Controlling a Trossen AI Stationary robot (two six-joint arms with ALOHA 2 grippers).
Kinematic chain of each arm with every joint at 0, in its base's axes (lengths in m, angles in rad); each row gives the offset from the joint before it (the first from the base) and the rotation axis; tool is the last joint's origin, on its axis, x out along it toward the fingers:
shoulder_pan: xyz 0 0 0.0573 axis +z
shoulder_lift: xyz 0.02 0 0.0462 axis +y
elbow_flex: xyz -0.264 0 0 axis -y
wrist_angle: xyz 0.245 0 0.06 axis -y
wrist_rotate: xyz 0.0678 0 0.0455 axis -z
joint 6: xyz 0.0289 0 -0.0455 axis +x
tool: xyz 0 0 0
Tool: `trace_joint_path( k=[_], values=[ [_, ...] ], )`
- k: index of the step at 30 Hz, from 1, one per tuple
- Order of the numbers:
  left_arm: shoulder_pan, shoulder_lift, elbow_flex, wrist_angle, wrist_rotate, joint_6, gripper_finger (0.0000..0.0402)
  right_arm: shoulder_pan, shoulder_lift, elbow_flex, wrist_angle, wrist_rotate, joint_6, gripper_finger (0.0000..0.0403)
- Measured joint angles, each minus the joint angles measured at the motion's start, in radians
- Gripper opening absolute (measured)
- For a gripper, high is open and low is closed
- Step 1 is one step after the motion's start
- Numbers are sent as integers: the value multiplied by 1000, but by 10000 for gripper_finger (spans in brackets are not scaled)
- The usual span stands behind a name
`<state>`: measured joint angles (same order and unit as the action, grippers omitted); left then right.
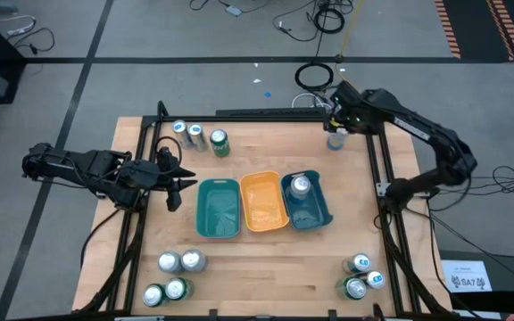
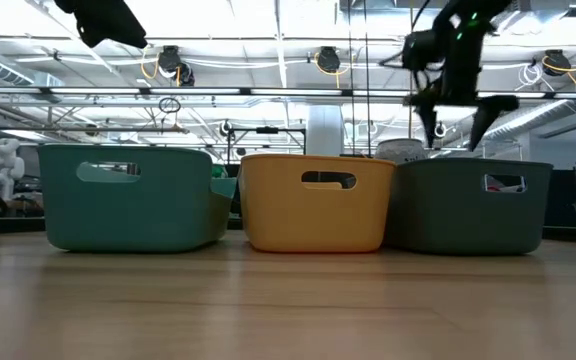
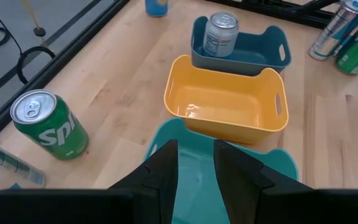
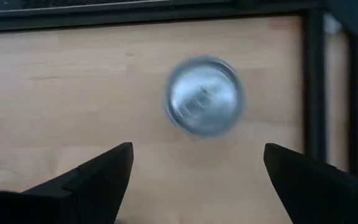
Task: Sort soda cans
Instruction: Put the blue and white soda can into the dark blue bin
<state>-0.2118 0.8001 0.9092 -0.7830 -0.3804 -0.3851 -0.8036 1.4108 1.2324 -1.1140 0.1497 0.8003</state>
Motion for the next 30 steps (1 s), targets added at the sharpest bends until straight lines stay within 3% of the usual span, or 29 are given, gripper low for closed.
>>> trace_joint_path(
  k=[13, 19, 25, 30],
  values=[
    [0, 0, 0, -1, -54, 0, 112, -109, 182, 0, 65, -22, -109, 351],
    [0, 0, 0, -4, -82, 0, 112, -113, 227, 4, 73, -22, -138, 292],
    [0, 0, 0, -4, -82, 0, 112, -105, 200, -2, 43, -20, -145, 275],
    [0, 0, 0, -4, -82, 0, 112, -95, 70, -1, -51, -16, -158, 275]
  ],
)
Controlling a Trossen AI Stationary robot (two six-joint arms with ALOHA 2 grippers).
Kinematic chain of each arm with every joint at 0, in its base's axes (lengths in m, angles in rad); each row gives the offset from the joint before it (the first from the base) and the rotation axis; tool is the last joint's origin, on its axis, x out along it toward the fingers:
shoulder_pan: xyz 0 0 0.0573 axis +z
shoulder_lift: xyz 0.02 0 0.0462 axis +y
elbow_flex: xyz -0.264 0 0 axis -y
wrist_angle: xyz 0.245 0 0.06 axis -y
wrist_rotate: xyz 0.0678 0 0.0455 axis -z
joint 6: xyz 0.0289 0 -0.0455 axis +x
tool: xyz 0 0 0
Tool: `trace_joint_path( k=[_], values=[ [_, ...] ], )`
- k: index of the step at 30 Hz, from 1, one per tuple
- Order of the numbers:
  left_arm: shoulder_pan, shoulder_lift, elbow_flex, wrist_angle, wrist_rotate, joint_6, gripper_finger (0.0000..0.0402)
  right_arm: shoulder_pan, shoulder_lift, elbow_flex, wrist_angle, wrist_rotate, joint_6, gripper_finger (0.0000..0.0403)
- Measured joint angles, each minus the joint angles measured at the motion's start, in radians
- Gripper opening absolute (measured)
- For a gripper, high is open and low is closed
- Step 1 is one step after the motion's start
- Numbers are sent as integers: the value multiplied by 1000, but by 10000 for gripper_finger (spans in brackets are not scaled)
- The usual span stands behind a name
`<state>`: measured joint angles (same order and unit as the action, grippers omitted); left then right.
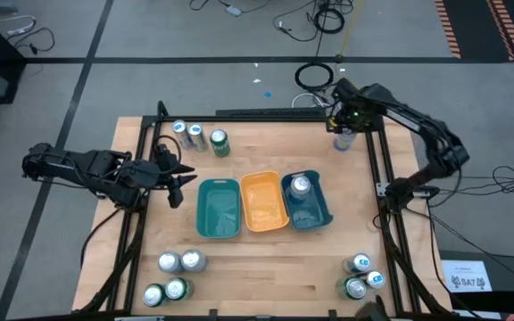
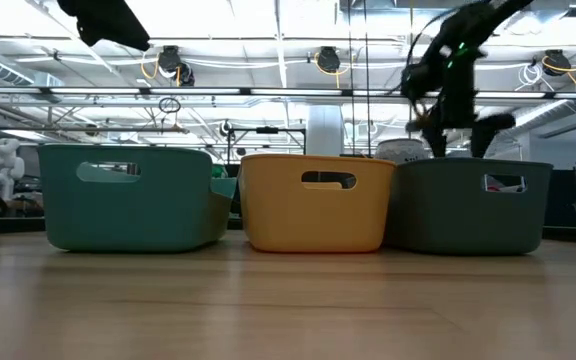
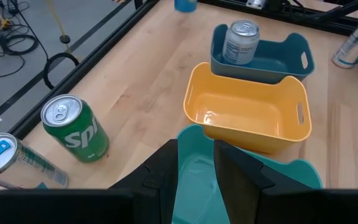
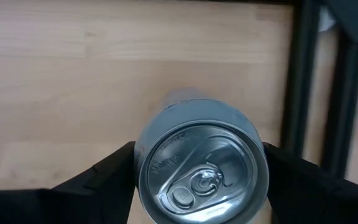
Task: Sort soda cans
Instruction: Put the blue and white soda can into the dark blue bin
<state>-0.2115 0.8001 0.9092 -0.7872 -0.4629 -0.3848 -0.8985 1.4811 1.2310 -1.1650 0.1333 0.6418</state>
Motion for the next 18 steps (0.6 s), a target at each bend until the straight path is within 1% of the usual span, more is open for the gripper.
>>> trace_joint_path(
  k=[3, 5, 10, 14, 18],
  values=[
    [0, 0, 0, 0, 0, 0, 112, 36, -97, 0, -73, 29, 12, 275],
    [0, 0, 0, 0, 0, 0, 112, 73, -173, 0, -105, 24, 51, 275],
    [0, 0, 0, 0, 0, 0, 112, 225, -309, 0, -156, 17, 182, 275],
    [0, 0, 0, 2, -9, 0, 112, 383, -352, 1, -225, 14, 308, 275],
    [0, 0, 0, 5, -9, 0, 112, 556, -361, 1, -244, 16, 437, 275]
  ],
)
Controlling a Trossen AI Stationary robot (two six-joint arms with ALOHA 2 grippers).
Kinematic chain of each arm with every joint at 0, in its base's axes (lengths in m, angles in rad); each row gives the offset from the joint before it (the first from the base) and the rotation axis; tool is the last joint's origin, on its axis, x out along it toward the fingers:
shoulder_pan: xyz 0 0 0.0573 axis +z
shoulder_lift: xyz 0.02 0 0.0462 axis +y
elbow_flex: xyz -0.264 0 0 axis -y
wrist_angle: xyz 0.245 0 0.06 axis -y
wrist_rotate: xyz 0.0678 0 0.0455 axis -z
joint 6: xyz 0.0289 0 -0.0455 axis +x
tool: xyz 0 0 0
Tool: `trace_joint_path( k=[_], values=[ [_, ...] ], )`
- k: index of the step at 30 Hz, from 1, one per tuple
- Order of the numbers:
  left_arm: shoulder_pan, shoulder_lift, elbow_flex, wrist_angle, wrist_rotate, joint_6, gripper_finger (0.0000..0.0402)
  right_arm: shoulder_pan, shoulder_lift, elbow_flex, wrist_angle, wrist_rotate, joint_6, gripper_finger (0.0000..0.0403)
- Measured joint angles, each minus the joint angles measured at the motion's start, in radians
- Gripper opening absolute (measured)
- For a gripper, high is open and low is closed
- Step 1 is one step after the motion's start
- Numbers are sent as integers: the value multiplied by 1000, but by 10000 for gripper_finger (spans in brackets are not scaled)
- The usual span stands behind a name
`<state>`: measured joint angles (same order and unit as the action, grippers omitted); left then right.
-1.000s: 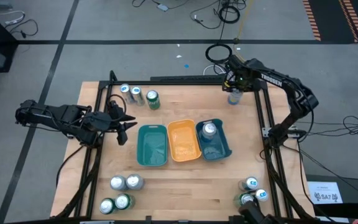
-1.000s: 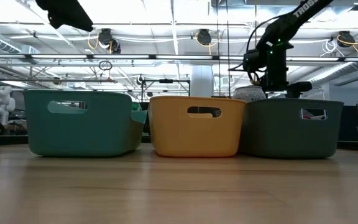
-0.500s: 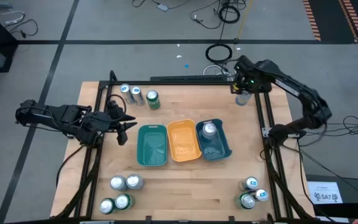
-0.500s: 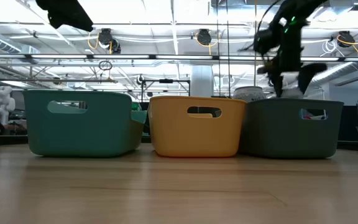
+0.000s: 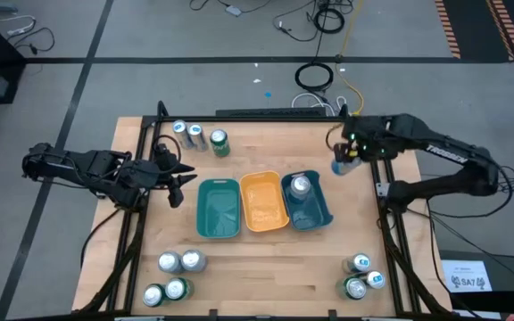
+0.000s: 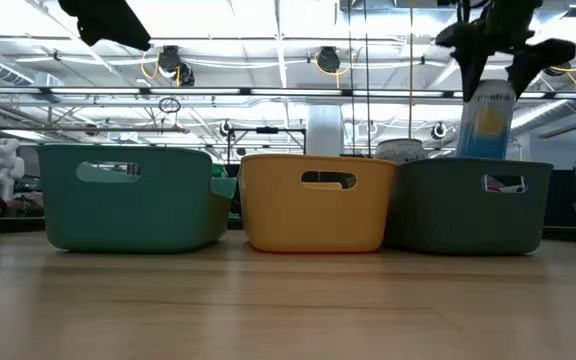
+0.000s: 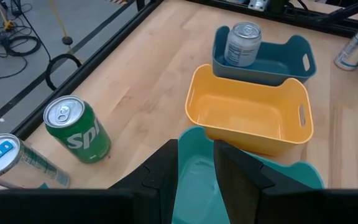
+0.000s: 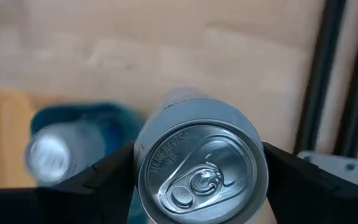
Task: Sort soda cans
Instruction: Put the blue and white soda can into the dark blue bin
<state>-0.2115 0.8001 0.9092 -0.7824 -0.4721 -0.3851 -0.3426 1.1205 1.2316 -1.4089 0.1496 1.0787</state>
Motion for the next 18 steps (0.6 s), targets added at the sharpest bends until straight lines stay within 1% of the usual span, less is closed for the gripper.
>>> trace_joint_path(
  k=[5, 9, 13, 18],
  values=[
    [0, 0, 0, 16, 0, 0, 112, 210, 18, 0, 61, -8, 151, 275],
    [0, 0, 0, 16, 0, 0, 112, 336, 58, 0, 99, -8, 247, 275],
    [0, 0, 0, 16, 0, 0, 112, 414, 124, 0, 121, -8, 295, 275],
    [0, 0, 0, 16, 0, 0, 112, 453, 219, 0, 145, -19, 294, 275]
  ],
)
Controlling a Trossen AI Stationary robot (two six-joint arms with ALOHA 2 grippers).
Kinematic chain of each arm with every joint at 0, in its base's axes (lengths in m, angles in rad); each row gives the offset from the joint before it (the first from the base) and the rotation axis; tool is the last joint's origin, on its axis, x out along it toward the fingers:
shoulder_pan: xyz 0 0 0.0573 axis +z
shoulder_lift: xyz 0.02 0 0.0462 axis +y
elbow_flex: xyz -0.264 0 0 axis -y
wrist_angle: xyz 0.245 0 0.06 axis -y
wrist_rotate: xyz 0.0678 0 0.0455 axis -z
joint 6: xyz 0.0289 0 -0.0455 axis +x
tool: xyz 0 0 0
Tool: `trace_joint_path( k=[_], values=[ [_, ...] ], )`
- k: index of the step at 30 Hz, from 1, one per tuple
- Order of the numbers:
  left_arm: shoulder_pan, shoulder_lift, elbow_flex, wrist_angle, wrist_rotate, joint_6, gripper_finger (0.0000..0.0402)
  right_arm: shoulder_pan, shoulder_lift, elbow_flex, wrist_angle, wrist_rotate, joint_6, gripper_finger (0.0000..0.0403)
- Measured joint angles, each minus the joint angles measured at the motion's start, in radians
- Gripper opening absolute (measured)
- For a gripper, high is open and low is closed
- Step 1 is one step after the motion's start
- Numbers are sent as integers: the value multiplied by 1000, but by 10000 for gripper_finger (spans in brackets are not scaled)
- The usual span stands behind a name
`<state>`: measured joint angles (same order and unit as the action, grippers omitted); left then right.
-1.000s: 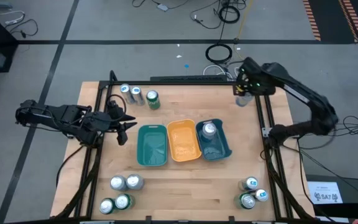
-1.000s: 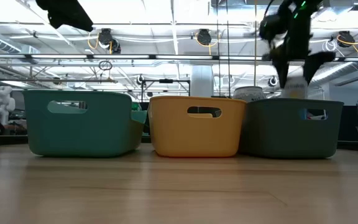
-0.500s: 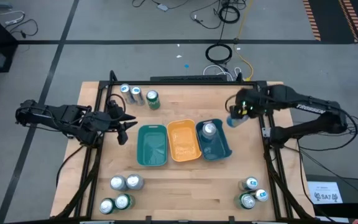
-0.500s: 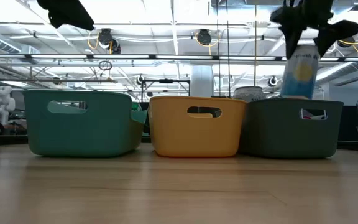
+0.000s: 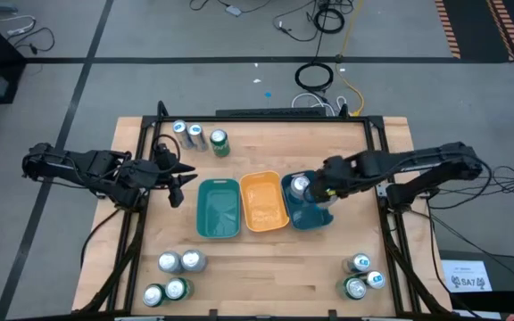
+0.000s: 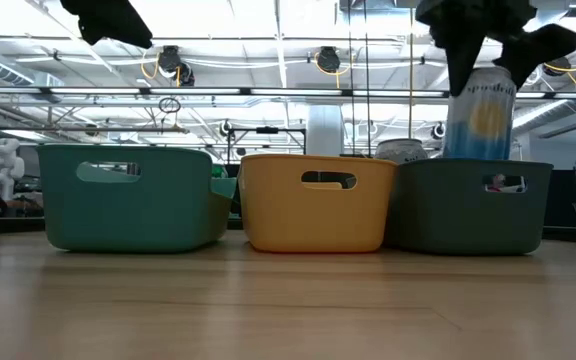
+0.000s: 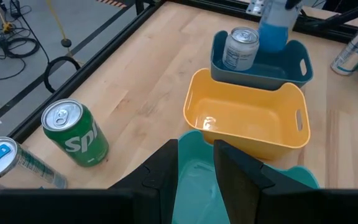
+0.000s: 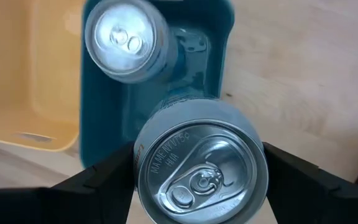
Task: Sort soda cans
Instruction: Put the blue and white soda can into the dark blue bin
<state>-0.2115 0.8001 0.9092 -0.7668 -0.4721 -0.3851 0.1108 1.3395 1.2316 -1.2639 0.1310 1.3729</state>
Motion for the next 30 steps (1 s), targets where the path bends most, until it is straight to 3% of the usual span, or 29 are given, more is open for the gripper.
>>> trace_joint_path(
  k=[21, 30],
  values=[
    [0, 0, 0, 0, 0, 0, 112, -52, 213, 2, 71, 91, -139, 289],
    [0, 0, 0, -1, 8, -1, 112, -53, 214, 2, 97, 110, -155, 333]
  ],
)
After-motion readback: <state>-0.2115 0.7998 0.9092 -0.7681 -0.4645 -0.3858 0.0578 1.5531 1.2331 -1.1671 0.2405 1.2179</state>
